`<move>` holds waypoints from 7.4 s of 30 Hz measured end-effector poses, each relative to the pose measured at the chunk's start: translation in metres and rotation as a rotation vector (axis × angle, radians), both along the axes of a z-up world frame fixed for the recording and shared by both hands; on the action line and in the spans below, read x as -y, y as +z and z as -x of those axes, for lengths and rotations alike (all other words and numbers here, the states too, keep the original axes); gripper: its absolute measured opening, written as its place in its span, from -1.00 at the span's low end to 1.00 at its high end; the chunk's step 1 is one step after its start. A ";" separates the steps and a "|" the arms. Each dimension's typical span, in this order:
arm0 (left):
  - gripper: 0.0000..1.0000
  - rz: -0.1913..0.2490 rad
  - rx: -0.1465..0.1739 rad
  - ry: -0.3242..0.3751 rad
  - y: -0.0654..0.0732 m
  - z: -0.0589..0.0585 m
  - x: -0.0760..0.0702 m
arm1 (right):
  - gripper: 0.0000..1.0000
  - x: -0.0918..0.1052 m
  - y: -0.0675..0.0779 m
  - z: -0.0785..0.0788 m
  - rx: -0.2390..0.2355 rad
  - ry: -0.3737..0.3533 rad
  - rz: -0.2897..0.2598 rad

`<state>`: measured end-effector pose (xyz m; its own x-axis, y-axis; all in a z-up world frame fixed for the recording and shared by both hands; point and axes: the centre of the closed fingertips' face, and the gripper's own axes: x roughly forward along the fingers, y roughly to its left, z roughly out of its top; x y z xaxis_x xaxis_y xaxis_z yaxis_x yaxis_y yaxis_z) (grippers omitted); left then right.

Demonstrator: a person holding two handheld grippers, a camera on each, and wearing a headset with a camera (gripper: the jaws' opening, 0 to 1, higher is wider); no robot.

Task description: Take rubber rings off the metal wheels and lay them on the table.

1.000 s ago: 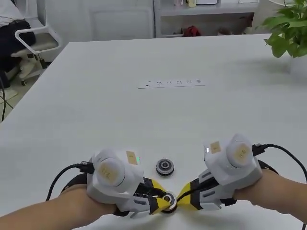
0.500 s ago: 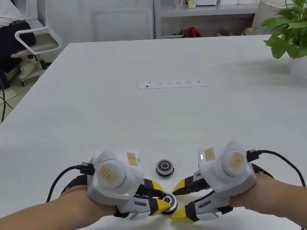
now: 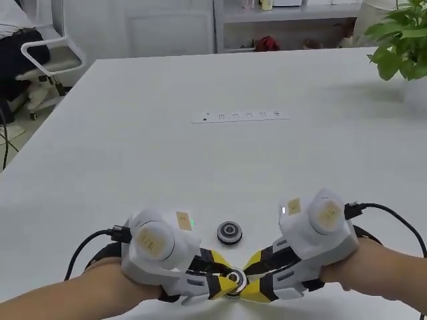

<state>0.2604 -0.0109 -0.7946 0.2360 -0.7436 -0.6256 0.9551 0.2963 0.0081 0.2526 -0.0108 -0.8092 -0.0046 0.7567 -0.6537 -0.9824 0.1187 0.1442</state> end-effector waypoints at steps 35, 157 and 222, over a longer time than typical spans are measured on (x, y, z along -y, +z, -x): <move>-0.74 0.002 -0.001 0.005 0.000 0.000 0.000 | -1.00 0.008 -0.002 -0.003 -0.092 -0.063 0.020; -0.76 -0.056 0.025 0.011 -0.001 0.000 0.001 | -1.00 -0.001 0.015 -0.008 -0.264 -0.202 -0.103; -0.58 -0.012 -0.023 0.054 0.017 -0.006 -0.007 | -1.00 0.002 0.033 -0.018 -0.194 -0.203 -0.088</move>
<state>0.2662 -0.0034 -0.7772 0.2614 -0.7222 -0.6404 0.9375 0.3478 -0.0094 0.2703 -0.0124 -0.7762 0.0344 0.8088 -0.5870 -0.8930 0.2886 0.3454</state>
